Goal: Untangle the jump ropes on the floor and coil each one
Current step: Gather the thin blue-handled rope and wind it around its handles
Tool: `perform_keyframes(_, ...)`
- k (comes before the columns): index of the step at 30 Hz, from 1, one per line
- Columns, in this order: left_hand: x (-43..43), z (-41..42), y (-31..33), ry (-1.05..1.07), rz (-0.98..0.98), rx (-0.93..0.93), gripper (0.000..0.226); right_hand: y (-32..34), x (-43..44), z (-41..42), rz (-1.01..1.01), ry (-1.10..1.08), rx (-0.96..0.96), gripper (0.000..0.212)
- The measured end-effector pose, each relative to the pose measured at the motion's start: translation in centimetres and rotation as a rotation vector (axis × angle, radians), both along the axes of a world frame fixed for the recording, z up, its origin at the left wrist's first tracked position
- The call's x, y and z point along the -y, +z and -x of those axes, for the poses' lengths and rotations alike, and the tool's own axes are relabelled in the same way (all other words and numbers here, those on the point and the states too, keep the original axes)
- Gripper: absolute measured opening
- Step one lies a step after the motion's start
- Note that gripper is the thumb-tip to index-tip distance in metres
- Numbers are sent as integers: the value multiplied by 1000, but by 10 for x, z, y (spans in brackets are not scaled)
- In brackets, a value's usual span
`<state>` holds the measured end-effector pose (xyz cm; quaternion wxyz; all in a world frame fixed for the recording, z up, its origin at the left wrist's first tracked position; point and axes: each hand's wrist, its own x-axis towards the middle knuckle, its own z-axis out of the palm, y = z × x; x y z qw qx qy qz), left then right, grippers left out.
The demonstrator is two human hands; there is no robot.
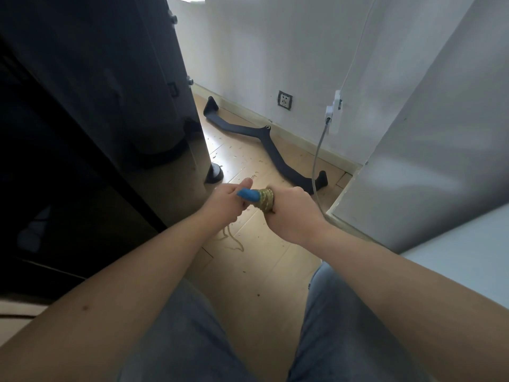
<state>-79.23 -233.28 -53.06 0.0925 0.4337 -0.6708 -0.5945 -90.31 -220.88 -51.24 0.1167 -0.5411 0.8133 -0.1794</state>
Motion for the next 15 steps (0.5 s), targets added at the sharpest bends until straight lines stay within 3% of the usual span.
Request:
perform_keyframes(5, -7, -10, -13, -174, 192, 90, 49, -2, 13, 4, -57, -214, 111, 11)
perform_keyframes(10, -13, -19, -8, -414, 428, 164, 49, -4, 13, 16, -269, -253, -68, 3)
perform_keyframes(15, -12, -11, 16, -716, 765, 200, 49, -10, 8, 8, -470, -73, -300, 5)
